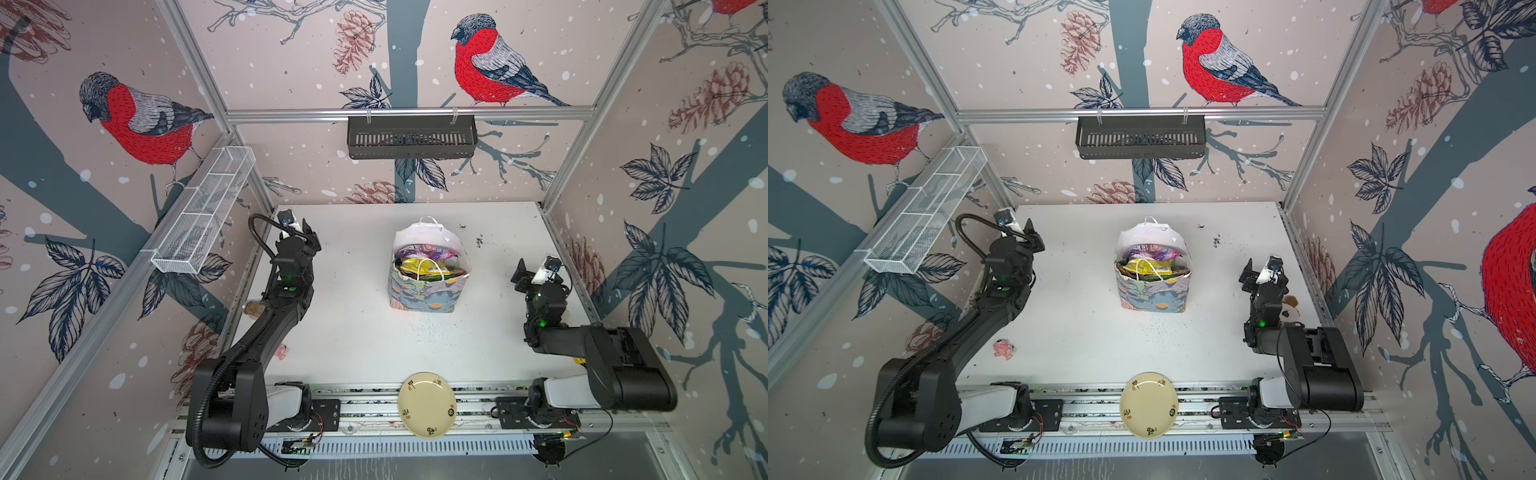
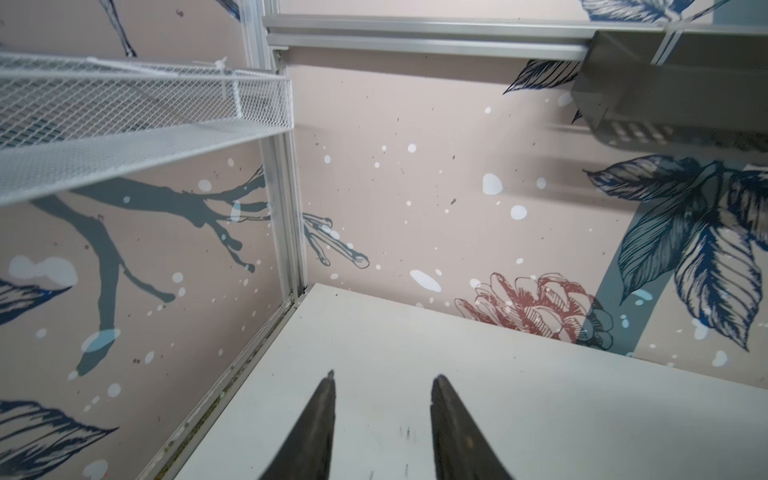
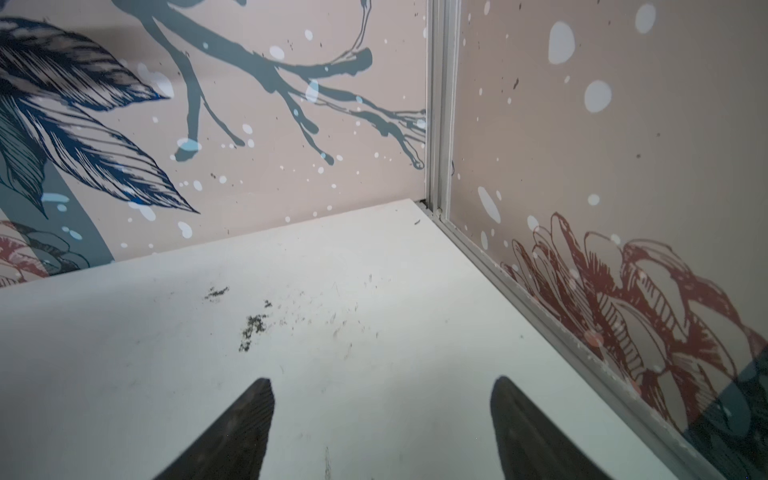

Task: Take the snacks out of the paper bag
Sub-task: 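Reach the right gripper into the bag while the left gripper holds the bag rim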

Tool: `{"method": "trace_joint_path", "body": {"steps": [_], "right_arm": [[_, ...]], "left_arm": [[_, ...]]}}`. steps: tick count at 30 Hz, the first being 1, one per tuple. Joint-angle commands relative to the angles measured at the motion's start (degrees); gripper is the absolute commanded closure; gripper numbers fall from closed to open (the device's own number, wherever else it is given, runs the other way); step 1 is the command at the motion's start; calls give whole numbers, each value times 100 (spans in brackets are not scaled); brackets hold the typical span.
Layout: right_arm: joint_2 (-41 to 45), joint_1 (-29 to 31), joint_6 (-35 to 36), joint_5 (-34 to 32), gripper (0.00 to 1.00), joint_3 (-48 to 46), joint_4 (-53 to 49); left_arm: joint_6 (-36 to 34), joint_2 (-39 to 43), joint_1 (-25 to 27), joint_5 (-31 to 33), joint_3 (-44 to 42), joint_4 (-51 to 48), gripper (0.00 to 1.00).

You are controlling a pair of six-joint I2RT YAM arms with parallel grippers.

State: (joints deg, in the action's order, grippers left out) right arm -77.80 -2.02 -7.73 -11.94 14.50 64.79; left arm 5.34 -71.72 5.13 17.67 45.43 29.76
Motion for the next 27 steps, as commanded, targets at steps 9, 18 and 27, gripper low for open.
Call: {"method": "trace_joint_path", "body": {"steps": [9, 18, 27], "right_arm": [[1262, -431, -183, 2256, 36, 3184, -5588], [899, 486, 741, 4849, 48, 5525, -8005], [463, 3072, 1599, 3198, 62, 6288, -9346]], "left_arm": [[-18, -500, 588, -1299, 2203, -2961, 71], [147, -522, 1050, -2398, 2723, -3838, 68], [500, -770, 1158, -2575, 2858, -3934, 68]]}}
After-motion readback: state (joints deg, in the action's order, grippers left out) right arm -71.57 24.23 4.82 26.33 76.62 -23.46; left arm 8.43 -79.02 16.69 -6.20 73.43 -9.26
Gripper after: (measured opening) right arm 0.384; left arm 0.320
